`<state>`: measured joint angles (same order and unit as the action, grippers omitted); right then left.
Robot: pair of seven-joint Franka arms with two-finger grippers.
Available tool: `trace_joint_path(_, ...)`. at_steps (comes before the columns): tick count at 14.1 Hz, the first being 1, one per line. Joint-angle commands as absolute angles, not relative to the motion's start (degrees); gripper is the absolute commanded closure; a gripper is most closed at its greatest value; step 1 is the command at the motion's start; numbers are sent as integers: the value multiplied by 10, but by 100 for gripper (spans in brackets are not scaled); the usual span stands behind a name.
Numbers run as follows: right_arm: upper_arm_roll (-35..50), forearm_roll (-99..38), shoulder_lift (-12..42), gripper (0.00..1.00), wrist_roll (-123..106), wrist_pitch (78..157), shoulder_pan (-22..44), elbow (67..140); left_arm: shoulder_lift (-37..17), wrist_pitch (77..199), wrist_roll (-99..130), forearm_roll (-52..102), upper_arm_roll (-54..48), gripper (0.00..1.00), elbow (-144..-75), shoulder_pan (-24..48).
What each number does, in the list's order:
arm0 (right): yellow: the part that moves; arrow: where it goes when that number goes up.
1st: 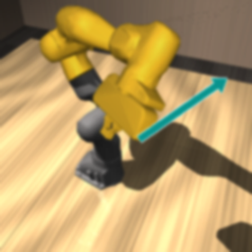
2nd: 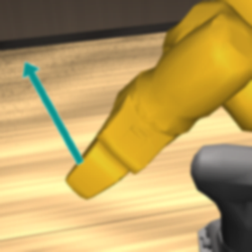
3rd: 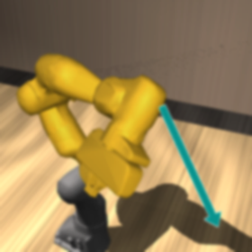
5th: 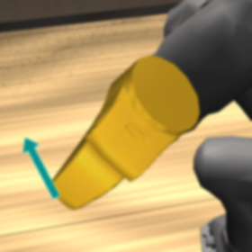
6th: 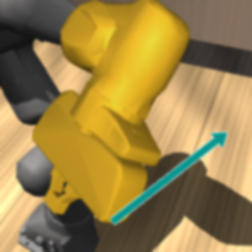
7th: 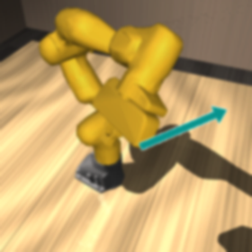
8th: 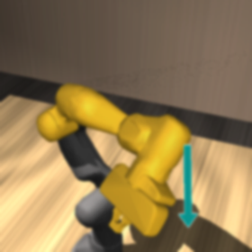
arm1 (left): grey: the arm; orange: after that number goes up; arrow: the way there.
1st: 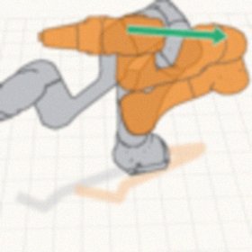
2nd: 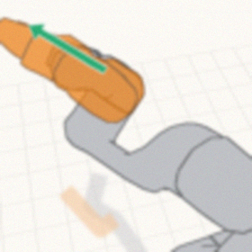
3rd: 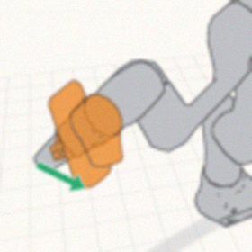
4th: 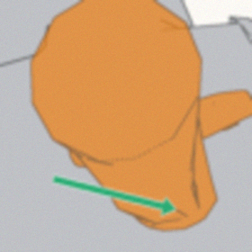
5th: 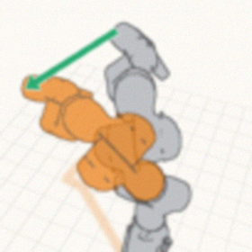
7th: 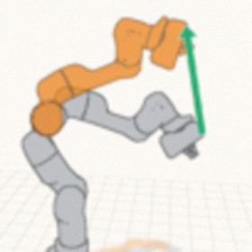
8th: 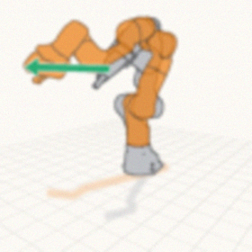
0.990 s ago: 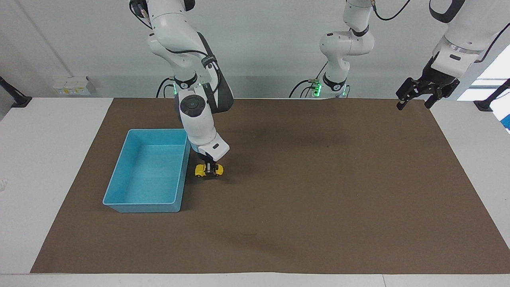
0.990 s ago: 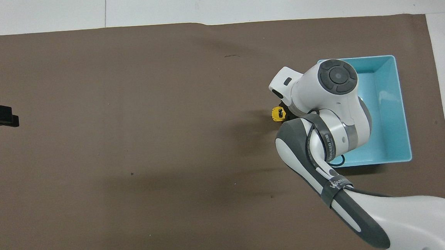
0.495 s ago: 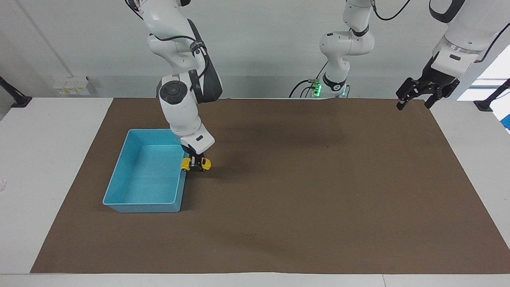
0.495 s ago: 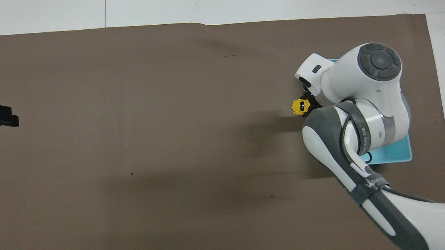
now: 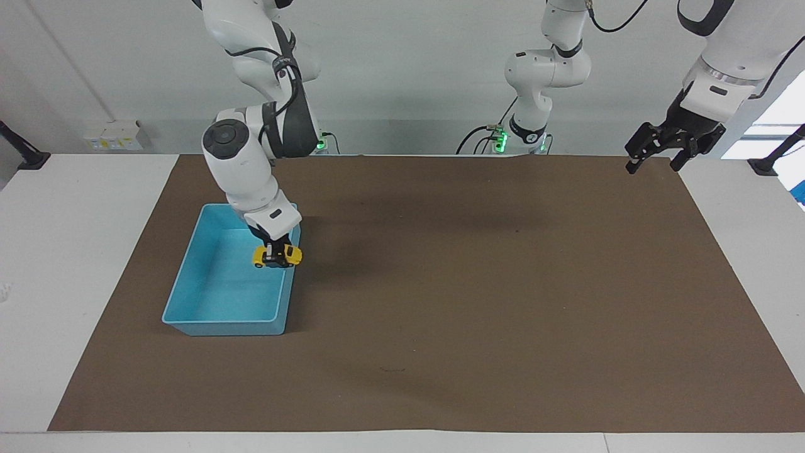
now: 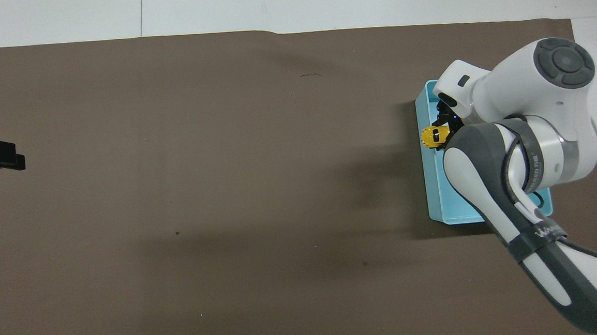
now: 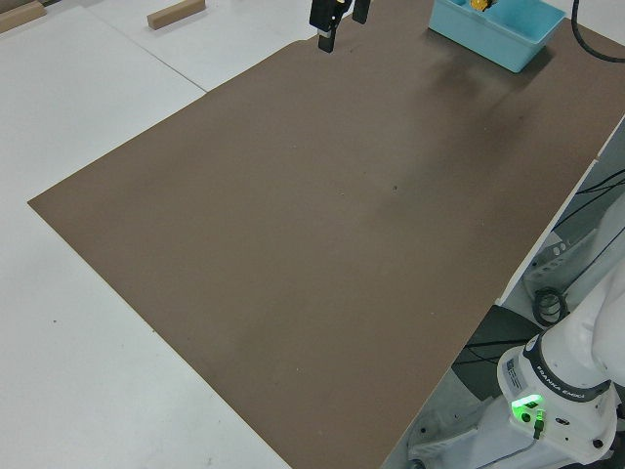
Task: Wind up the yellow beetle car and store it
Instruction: 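Carry the yellow car with the right gripper into the blue bin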
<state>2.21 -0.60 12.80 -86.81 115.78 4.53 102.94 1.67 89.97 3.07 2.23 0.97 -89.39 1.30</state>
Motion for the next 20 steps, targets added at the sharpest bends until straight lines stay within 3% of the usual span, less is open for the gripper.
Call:
trace_joint_path(1, 25, 2, 120, 100, -923, 1149, 22, 1038, 24, 889, 29, 24, 11, 0, -895, 11)
trace_joint_path(11, 25, 4, 91, 100, -945, 1195, -21, 1123, 24, 889, 29, 24, 11, 0, -895, 11)
trace_joint_path(20, 25, 4, 120, 100, -953, 1287, -28, 1182, 24, 889, 29, 24, 11, 0, -895, 11)
